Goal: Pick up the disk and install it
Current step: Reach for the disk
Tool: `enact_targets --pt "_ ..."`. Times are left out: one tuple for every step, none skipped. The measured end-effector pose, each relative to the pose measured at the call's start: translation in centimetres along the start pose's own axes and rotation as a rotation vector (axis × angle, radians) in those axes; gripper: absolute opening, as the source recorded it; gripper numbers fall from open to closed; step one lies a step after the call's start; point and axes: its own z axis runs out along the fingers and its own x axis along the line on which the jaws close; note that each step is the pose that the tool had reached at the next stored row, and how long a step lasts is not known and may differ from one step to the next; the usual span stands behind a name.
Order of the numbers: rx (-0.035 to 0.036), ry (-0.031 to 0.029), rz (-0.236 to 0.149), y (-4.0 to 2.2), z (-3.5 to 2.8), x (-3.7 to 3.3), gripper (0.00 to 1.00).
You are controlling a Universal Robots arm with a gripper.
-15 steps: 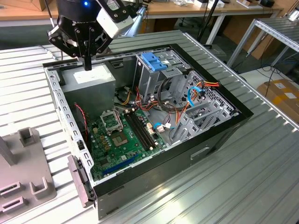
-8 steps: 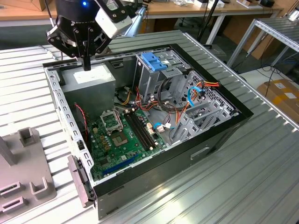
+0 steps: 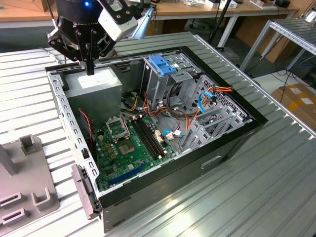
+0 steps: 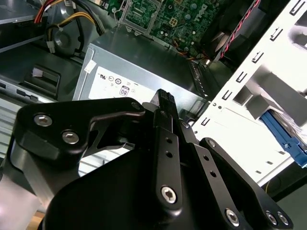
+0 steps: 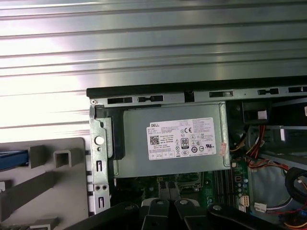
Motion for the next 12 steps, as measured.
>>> enact_targets --pt "0.0 0.0 0.0 -0.01 0.0 0.11 0.11" --pt "0.0 0.0 0.0 -0.02 -0.01 0.25 0.11" --pt "0.0001 0.0001 0.0 -0.03 -0.02 0.41 0.11" --pt "0.0001 0.0 0.0 -0.05 -0.02 0.64 0.11" --pt "0.0 0.0 0.0 -0.06 -0.02 0.85 0.11" --pt "0.0 0.0 0.0 -0.08 -0.03 1.11 0.11" --pt "0.0 0.0 0.0 -0.09 -0.04 1.26 0.11" --pt "0.0 0.0 0.0 -0.1 -0.04 1.4 0.11" --pt "0.0 0.0 0.0 -0.12 -0.04 1.57 0.11" --pt "0.0001 0.0001 0.0 -0.12 -0.05 1.69 0.11" --pt "0.0 0.0 0.0 -0.14 -0.05 1.91 0.11" --pt "0.0 0.0 0.0 -0.16 -0.06 2.12 0.11"
